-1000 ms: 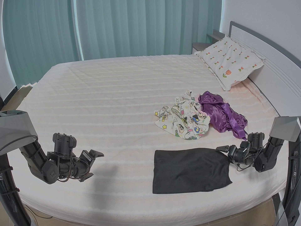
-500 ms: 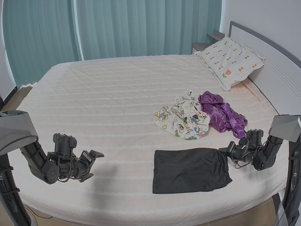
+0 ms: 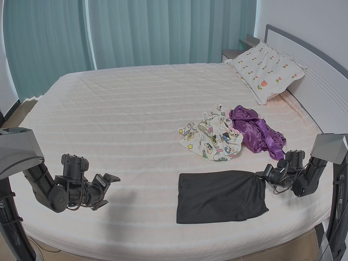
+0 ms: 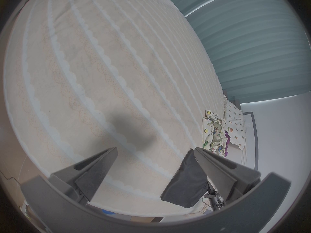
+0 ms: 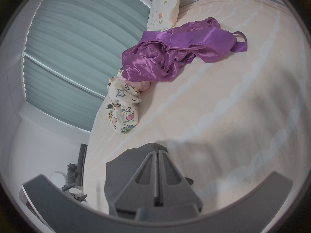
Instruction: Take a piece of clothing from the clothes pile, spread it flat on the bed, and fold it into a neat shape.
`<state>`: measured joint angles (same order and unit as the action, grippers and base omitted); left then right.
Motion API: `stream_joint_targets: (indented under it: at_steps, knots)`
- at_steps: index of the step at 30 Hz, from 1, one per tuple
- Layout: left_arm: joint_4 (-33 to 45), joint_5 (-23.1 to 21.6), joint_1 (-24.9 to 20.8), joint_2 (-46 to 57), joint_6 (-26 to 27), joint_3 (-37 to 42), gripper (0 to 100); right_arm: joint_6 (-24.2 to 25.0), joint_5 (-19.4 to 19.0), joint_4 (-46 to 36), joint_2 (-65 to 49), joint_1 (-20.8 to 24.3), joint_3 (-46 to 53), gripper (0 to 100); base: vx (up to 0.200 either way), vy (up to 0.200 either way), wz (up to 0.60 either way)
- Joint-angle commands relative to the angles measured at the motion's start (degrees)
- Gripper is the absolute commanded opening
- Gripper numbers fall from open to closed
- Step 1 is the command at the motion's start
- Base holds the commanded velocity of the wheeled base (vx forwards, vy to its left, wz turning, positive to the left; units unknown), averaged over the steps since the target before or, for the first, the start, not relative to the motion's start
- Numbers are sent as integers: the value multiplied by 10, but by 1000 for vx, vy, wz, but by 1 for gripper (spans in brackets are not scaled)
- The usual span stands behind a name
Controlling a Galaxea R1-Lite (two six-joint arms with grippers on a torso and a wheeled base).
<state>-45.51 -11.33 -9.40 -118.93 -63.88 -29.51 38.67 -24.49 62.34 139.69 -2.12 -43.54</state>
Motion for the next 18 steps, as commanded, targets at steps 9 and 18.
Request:
stream_joint_targets:
  at_steps: [9, 18]
  knots:
    - [0, -1, 0, 0, 0, 0, 100, -18, 42, 12, 30, -1, -16, 0, 0, 0, 0]
    - [0, -1, -1, -1, 0, -1, 100, -13, 45, 41, 9, -3, -7, 100, 0, 0, 0]
